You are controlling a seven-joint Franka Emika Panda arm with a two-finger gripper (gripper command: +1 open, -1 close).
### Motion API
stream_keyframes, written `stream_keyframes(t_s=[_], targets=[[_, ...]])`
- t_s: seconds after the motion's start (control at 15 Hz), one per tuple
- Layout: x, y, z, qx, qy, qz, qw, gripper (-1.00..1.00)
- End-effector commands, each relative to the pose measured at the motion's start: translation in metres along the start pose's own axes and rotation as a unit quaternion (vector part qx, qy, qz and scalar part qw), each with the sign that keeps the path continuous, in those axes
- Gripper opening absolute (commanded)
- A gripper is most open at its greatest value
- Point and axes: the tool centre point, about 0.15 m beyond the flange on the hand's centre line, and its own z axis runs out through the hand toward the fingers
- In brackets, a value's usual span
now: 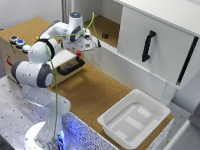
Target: Place the pink block on the table
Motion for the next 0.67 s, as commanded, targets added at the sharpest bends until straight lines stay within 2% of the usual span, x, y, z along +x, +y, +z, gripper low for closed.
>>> stream_keyframes(t_s=[0.0,0.33,0.6], targets=[[-0.059,0.07,0.043,0.011,0.001,0.119,0.993,-1.0],[-0.101,0.102,0.089,0.005,-0.009,0.197,0.98,-1.0],[-0.13,0.122,0.127,-0.03,-0.022,0.248,0.968,-1.0]])
